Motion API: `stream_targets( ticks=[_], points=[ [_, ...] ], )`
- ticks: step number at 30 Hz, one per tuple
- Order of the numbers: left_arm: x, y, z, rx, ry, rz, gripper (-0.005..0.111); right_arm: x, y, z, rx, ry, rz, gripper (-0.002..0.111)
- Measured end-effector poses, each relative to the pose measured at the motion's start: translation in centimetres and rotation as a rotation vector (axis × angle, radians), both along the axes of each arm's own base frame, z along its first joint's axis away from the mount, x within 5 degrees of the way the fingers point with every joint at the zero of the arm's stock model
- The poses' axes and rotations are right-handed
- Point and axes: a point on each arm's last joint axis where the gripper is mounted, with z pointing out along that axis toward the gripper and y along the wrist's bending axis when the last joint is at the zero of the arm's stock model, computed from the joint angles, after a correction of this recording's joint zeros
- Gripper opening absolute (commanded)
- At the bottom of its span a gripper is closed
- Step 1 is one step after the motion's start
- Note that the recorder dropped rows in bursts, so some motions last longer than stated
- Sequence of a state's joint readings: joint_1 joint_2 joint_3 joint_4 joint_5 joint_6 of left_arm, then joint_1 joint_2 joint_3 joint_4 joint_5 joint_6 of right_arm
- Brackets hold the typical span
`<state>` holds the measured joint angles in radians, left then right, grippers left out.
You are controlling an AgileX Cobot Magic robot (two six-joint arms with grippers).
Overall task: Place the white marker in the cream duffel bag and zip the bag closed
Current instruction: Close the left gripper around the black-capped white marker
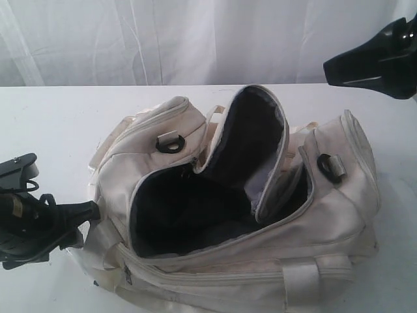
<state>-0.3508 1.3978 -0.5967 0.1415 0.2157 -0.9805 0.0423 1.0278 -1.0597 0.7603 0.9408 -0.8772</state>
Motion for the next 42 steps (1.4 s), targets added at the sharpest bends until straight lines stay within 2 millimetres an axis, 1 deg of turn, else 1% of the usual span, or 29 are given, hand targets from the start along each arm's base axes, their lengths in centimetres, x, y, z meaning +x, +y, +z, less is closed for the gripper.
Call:
stream_targets(
  ticks=[10,19,29,42],
  points=[
    [0.6,0.1,-1.0,0.023,0.006,0.027,0.058,-0.1,0.1,0.0,0.008,0.013,0.013,0.058],
    [1.0,0.7,-1.0,0.067,-0.033,0.11,0.058,-0.1,0.2,0.0,0.017,0.012,0.017,0.058],
    [1.3,0.5,-0.9,0.041,-0.061,0.118,0.058,-0.1,0.2,0.0,0.017,0.012,0.017,0.058],
    [1.7,0.3,-2.6,0.045,-0.014,0.123,0.058,-0.2,0.2,0.0,0.015,0.013,0.02,0.058]
  ],
)
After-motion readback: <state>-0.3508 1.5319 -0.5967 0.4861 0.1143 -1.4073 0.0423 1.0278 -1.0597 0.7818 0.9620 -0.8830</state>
